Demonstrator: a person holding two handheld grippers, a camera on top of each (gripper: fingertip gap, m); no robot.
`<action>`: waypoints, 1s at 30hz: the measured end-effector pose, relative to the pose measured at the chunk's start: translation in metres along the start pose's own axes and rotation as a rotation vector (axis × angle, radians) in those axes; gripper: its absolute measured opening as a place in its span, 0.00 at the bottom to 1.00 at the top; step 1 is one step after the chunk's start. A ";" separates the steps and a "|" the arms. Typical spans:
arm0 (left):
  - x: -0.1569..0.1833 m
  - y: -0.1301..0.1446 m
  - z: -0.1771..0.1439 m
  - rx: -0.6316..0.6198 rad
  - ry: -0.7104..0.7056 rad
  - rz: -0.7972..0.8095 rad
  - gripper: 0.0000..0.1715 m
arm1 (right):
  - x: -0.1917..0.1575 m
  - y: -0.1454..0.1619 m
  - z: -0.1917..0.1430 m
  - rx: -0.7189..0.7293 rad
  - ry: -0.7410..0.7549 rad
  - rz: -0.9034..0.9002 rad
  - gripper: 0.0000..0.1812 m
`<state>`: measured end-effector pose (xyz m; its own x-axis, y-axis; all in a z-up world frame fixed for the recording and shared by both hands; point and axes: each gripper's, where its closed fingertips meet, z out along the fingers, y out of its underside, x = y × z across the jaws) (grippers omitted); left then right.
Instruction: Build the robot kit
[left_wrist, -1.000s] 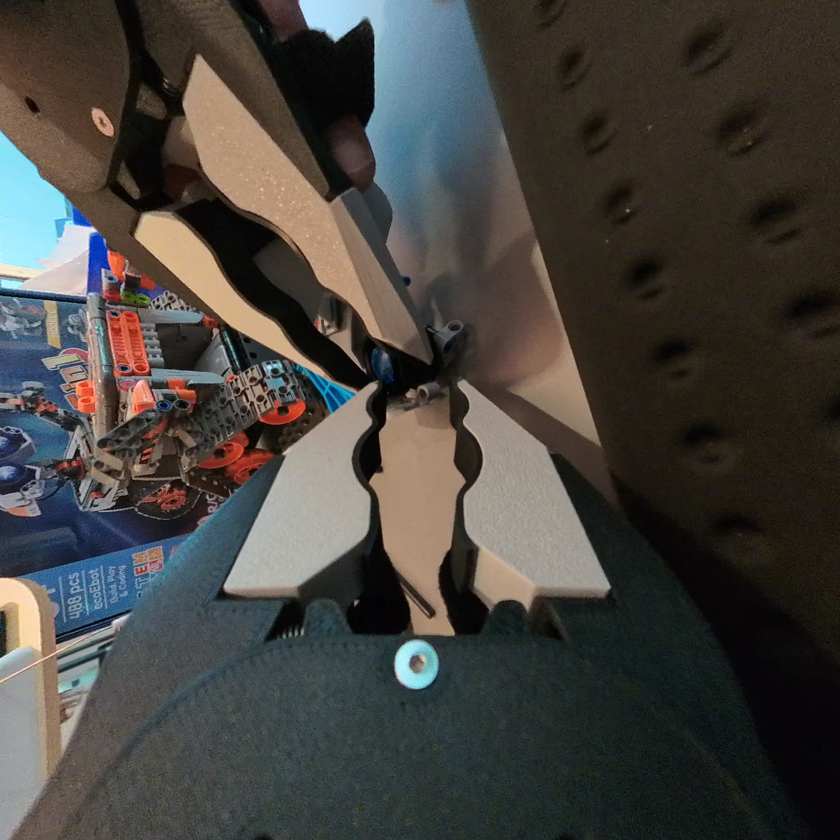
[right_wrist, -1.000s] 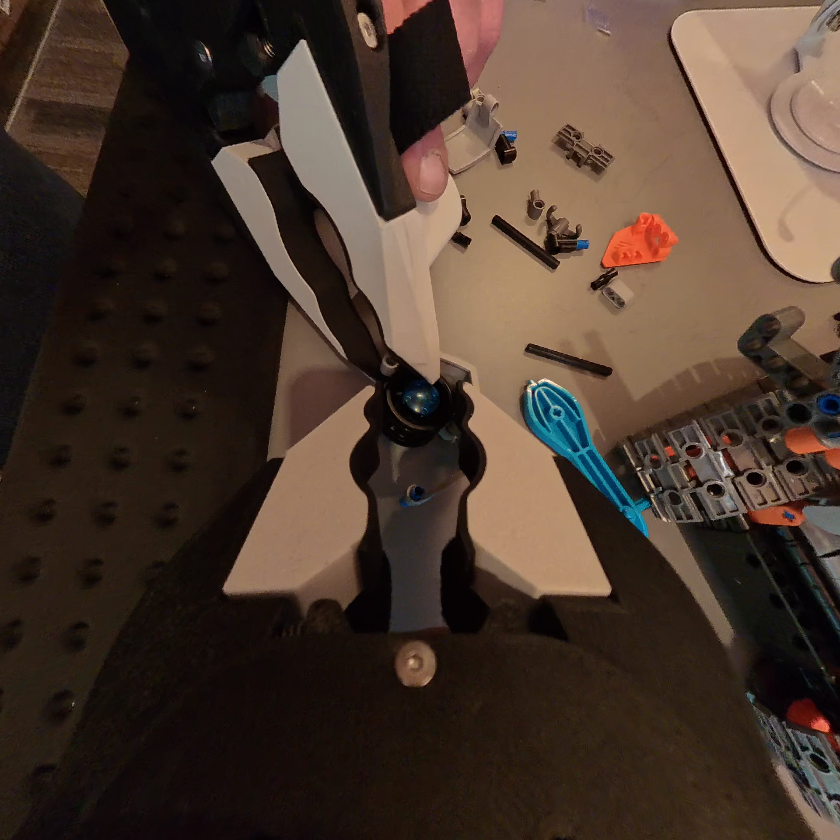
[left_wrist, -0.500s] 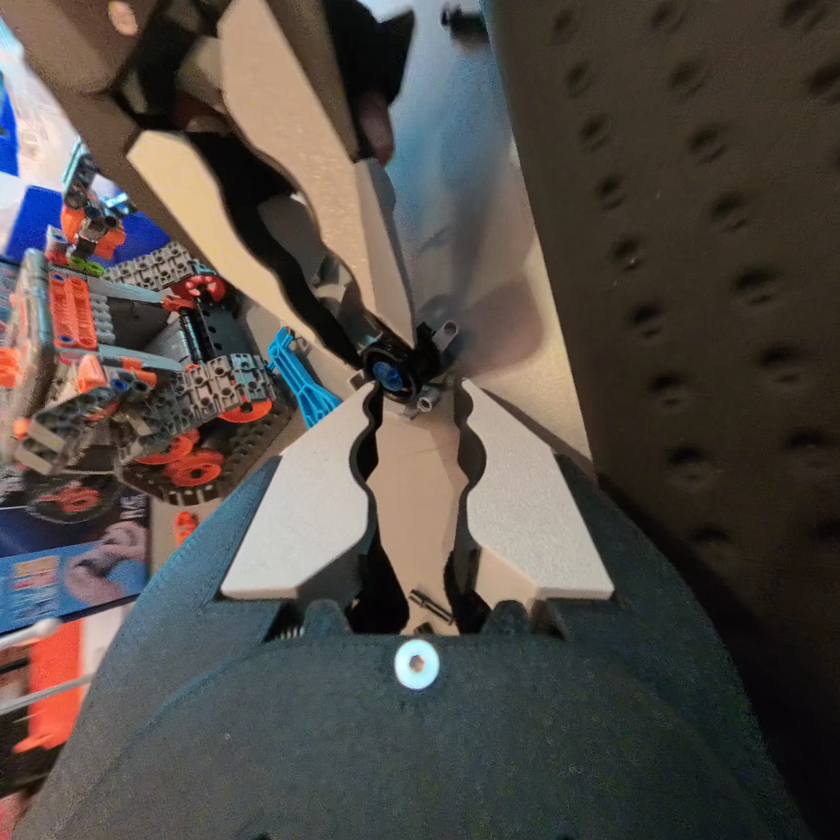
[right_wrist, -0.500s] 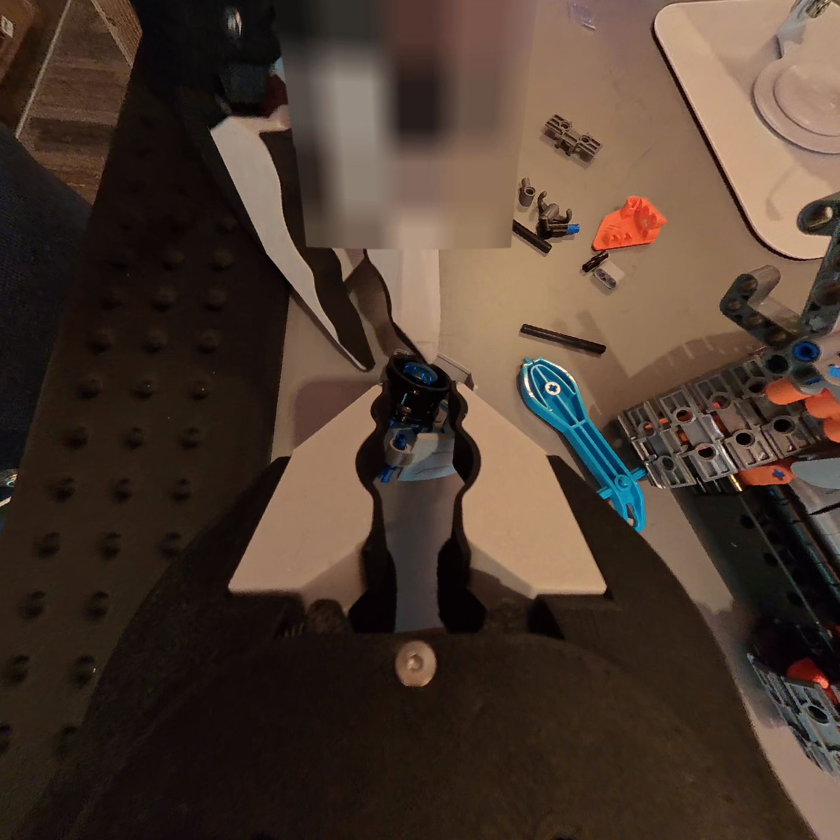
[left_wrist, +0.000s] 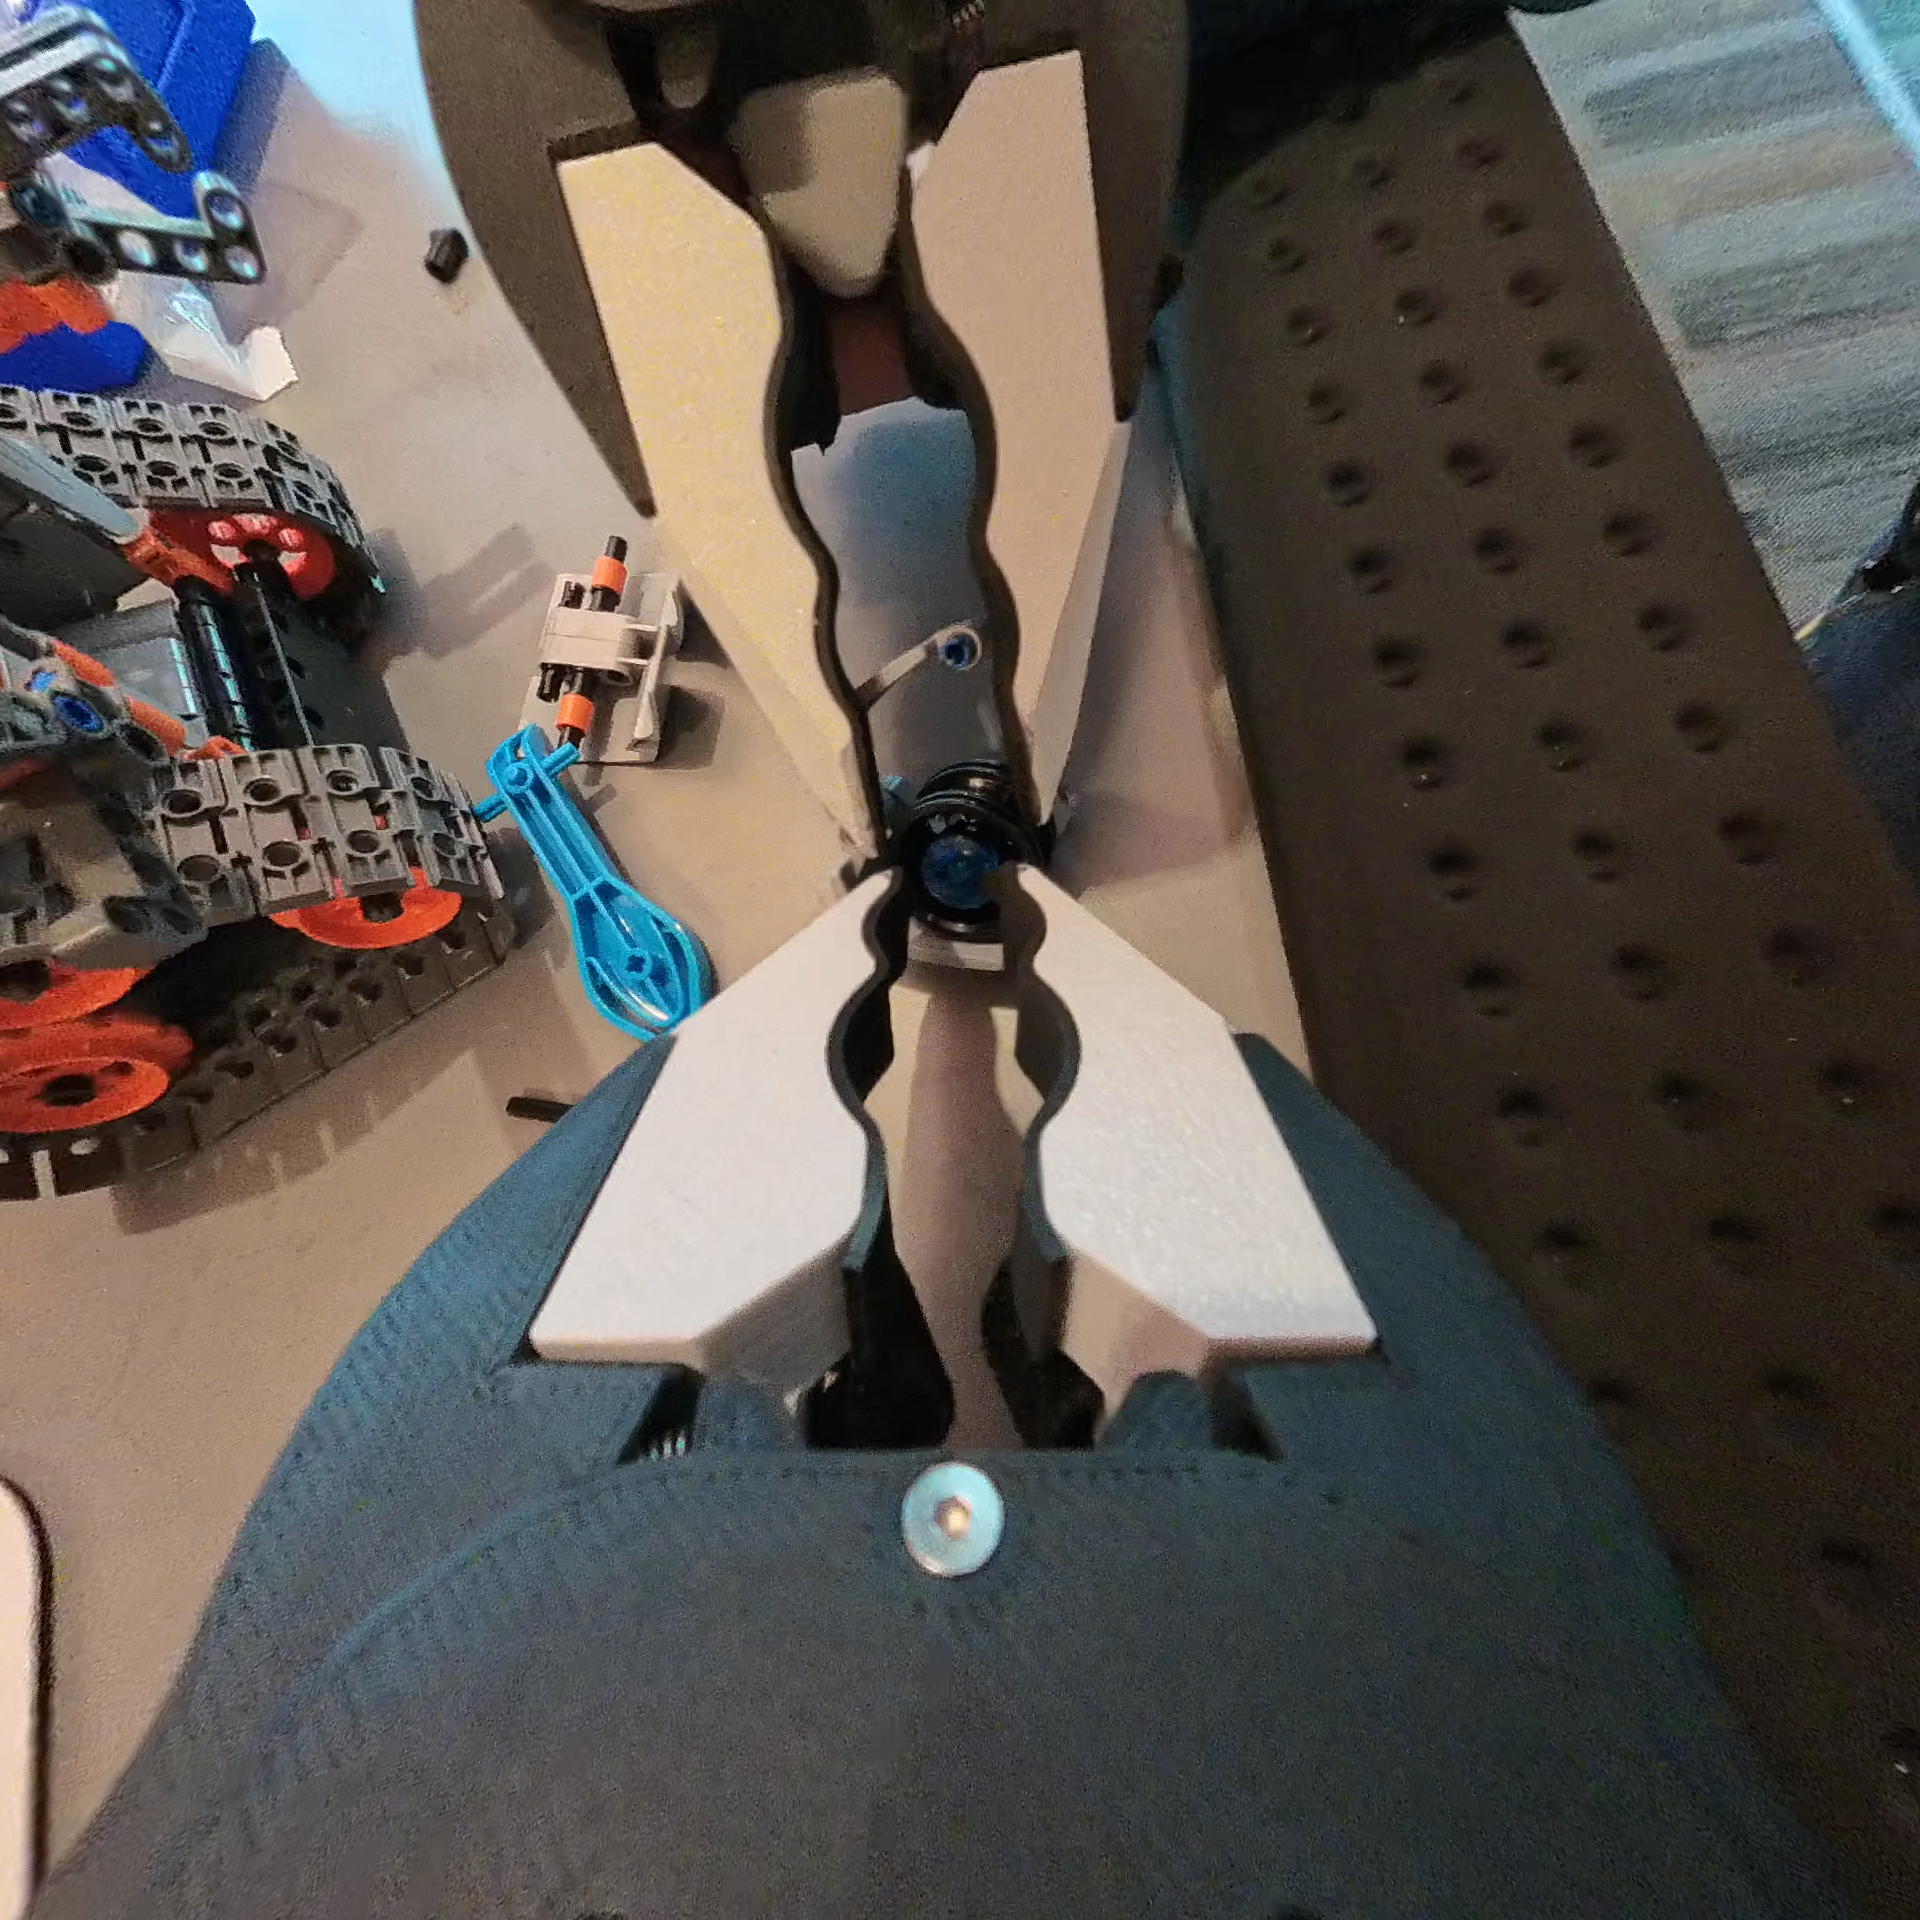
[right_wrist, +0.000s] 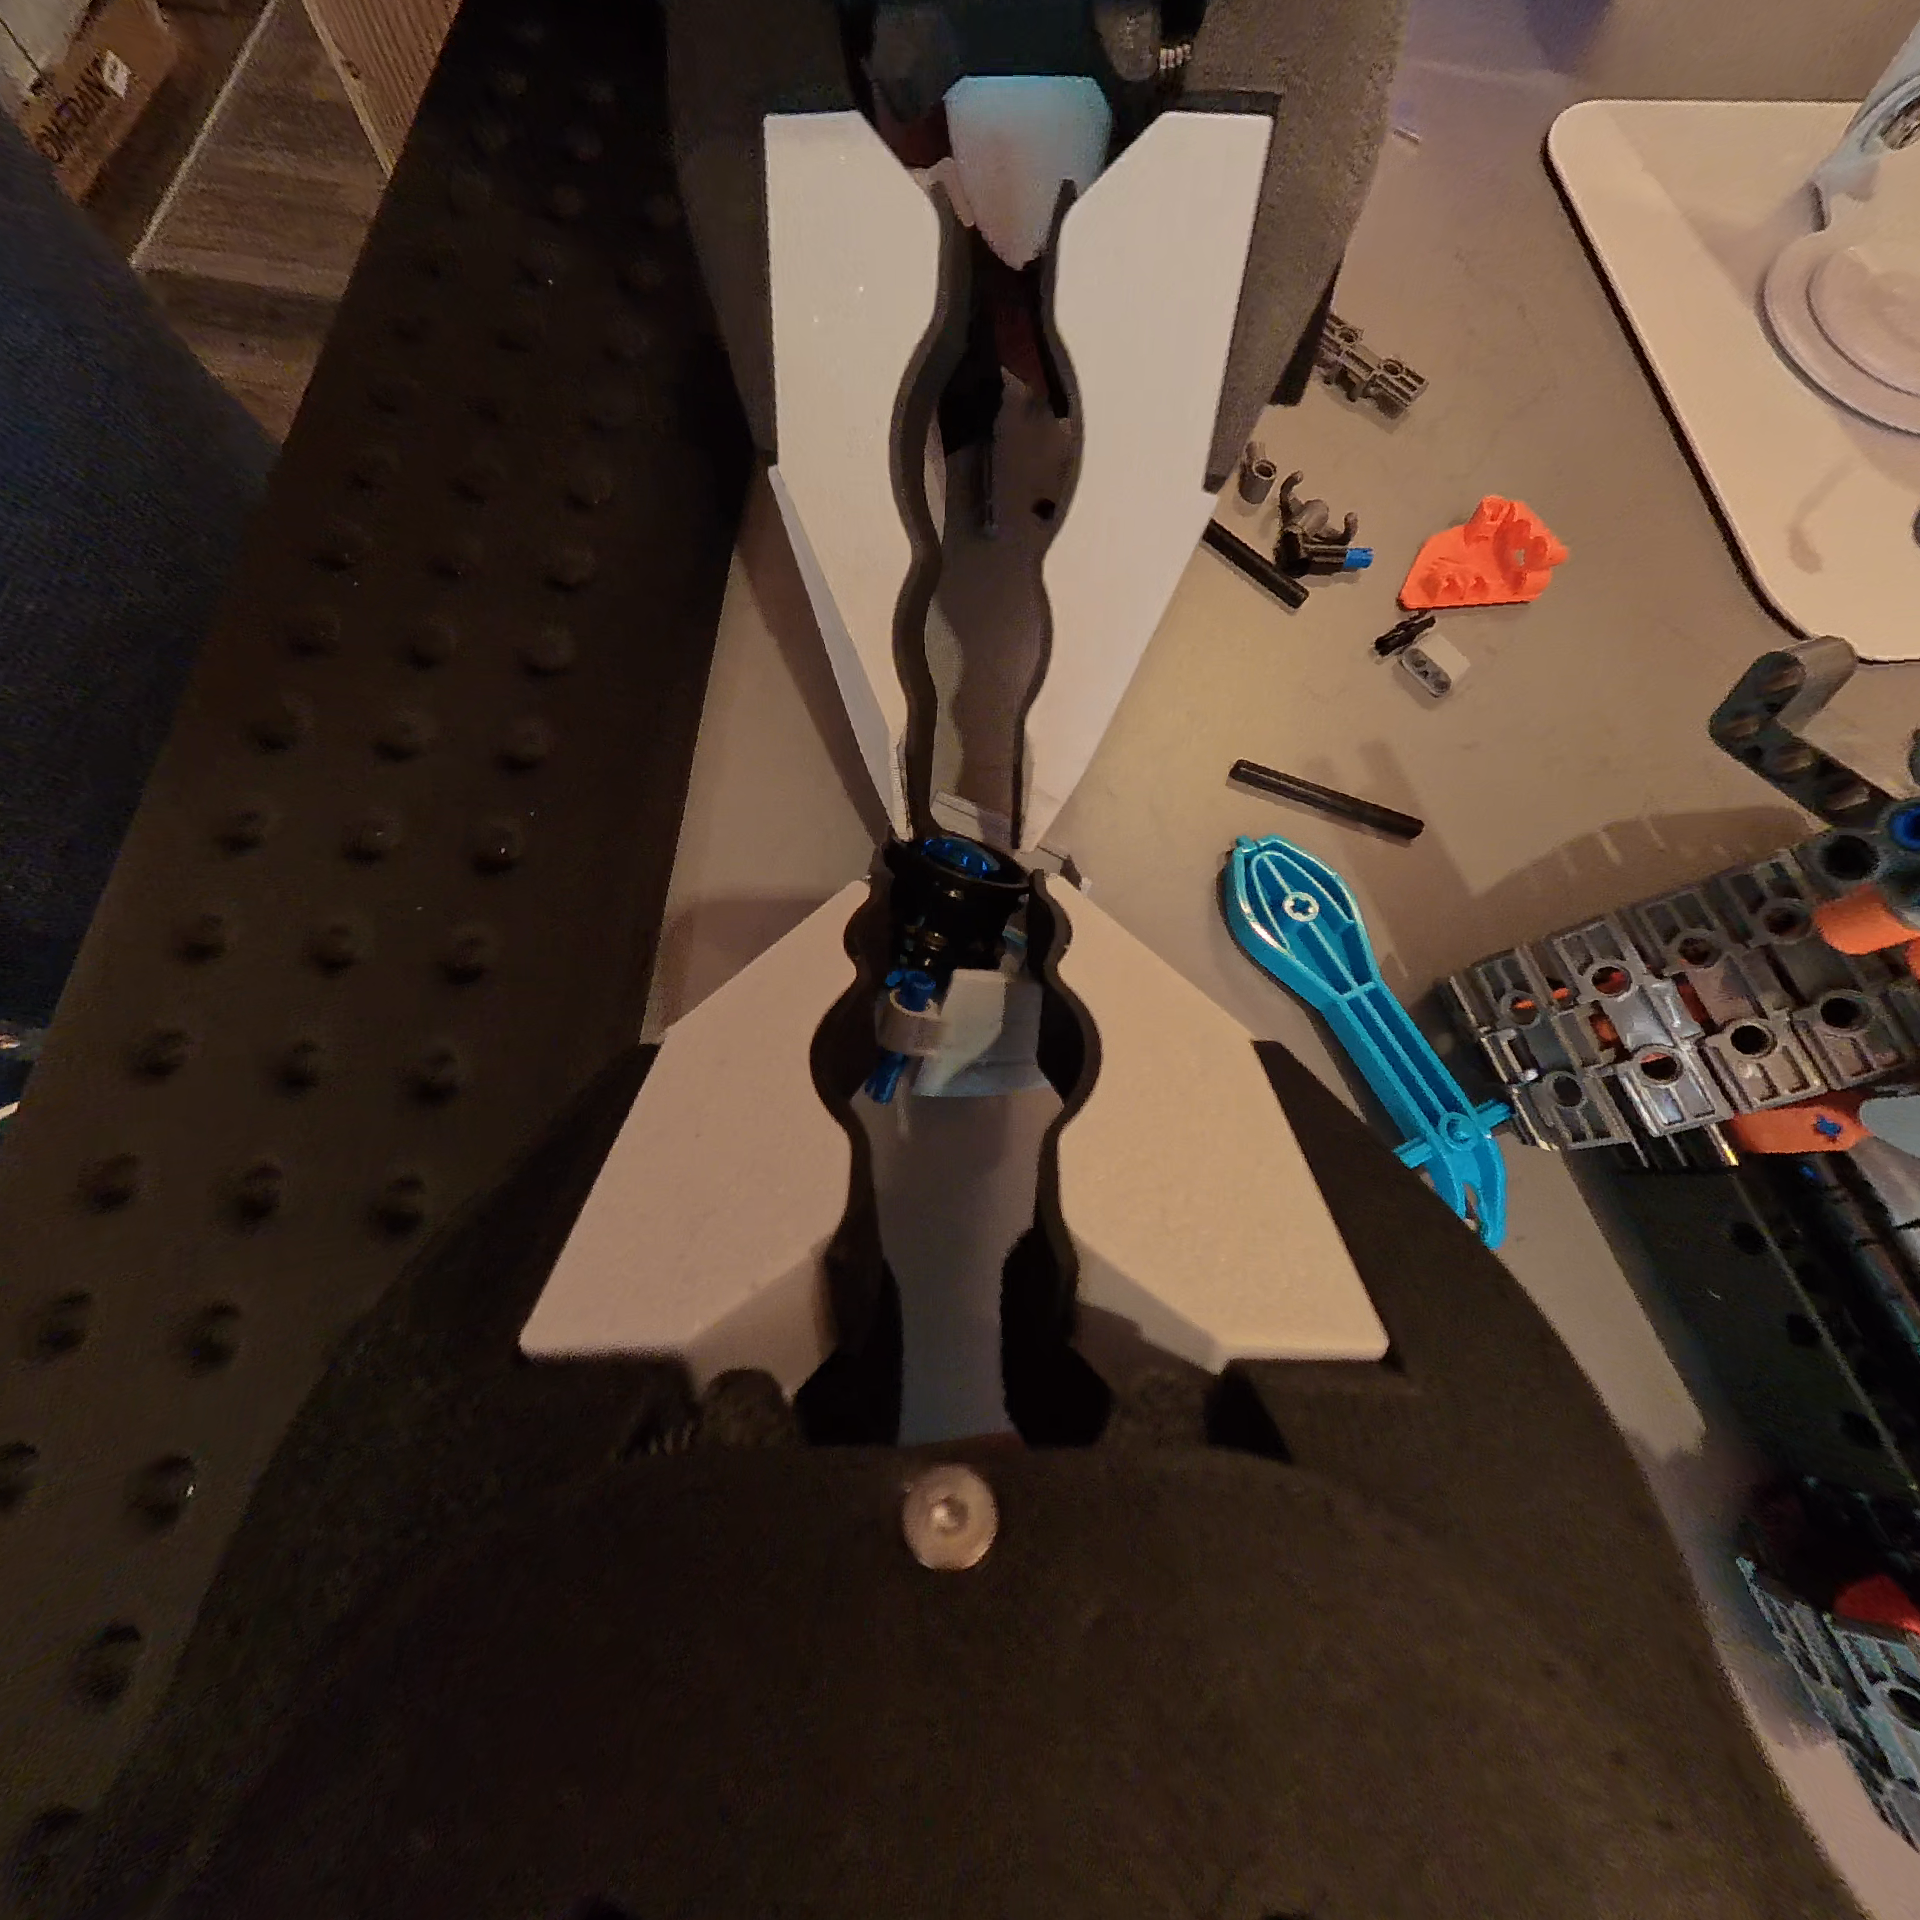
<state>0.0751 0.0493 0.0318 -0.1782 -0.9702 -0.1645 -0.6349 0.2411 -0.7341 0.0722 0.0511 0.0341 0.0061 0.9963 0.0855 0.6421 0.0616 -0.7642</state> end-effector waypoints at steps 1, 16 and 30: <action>0.000 -0.001 0.000 0.008 0.011 -0.010 0.11 | -0.001 0.000 0.000 0.000 -0.006 -0.003 0.13; 0.011 -0.002 0.003 0.049 0.154 0.002 0.07 | -0.008 0.000 0.002 0.033 -0.068 0.016 0.14; 0.014 -0.006 0.001 0.061 0.159 0.077 0.00 | -0.011 0.002 0.003 0.033 -0.088 0.012 0.14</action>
<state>0.0772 0.0347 0.0330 -0.3438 -0.9315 -0.1192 -0.5688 0.3075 -0.7628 0.0716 0.0401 0.0297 -0.0547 0.9983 0.0213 0.6171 0.0506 -0.7853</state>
